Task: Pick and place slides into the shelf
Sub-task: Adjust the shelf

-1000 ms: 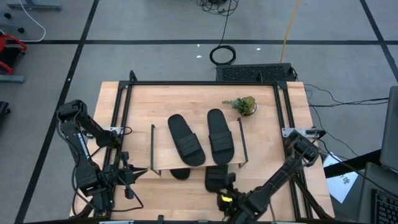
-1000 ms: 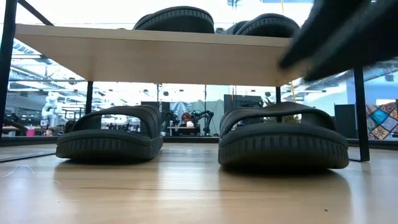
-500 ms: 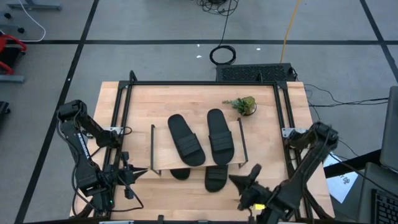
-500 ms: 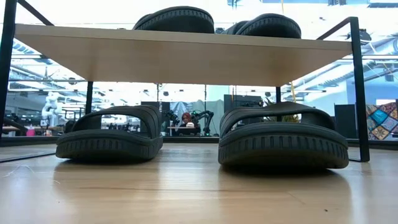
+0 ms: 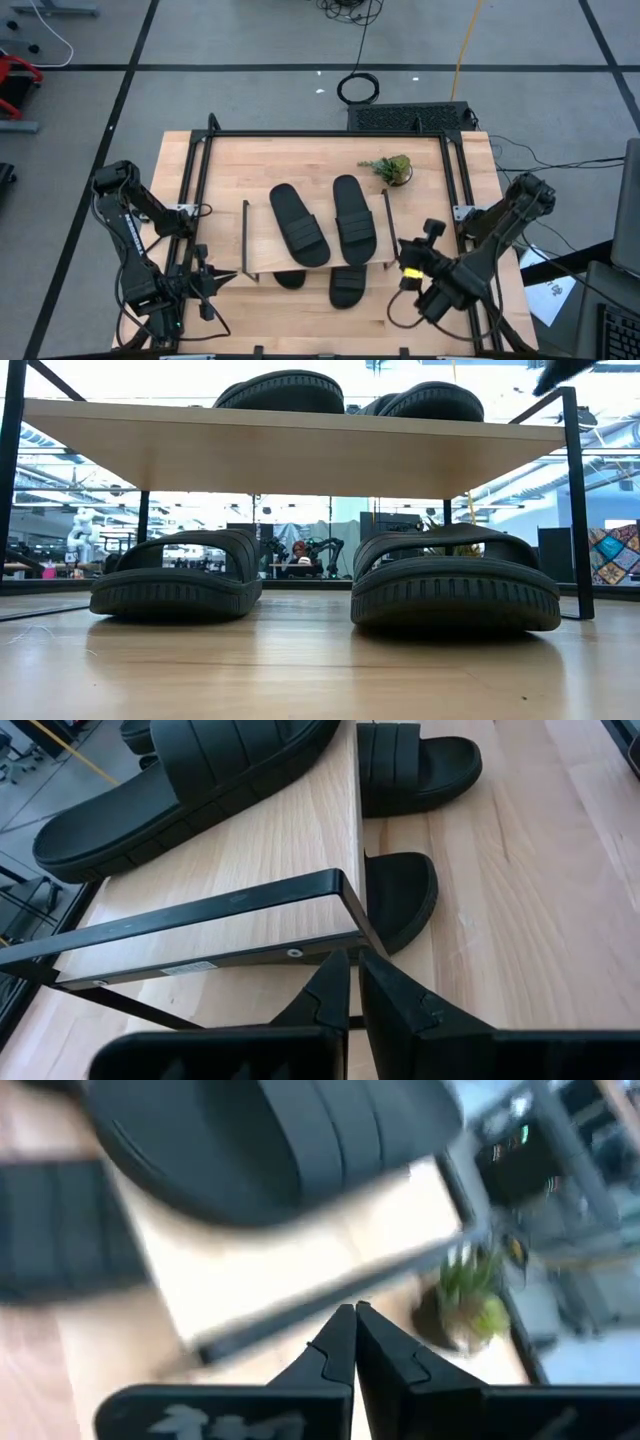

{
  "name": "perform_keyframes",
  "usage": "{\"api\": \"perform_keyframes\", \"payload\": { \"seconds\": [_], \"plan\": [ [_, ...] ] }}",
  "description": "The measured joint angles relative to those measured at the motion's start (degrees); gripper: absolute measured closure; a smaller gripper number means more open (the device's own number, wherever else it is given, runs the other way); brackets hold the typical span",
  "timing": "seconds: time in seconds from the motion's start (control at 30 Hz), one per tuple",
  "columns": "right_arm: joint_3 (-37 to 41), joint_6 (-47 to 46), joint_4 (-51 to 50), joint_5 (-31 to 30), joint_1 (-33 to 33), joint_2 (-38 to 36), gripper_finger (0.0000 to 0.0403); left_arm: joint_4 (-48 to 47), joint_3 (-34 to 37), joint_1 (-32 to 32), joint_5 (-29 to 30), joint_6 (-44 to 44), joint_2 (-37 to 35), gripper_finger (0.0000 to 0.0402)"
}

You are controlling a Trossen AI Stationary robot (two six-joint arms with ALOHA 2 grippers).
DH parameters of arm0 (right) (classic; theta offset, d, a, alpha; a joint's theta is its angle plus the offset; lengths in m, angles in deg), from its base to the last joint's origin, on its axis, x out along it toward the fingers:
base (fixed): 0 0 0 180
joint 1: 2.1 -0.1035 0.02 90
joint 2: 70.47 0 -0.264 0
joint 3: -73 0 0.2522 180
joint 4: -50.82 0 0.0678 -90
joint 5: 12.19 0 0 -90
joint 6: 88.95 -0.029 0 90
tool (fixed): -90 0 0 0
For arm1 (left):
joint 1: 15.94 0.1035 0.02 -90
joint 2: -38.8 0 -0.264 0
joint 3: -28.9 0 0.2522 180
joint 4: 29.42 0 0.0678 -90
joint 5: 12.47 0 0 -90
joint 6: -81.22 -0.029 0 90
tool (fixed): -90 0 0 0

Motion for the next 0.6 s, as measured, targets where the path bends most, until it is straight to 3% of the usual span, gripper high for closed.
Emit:
{"api": "perform_keyframes", "payload": {
  "seconds": [0.17,0.6],
  "plan": [
    [4.22,-3.04,0.74,2.84,0.59,0.18,0.0403,-0.02,0.0,0.08,0.01,-0.77,0.0,0.0376],
    [5.42,7.46,11.46,5.79,1.08,0.18,0.0403,0.09,0.0,0.04,0.0,-0.72,0.0,0.0376]
  ]
}}
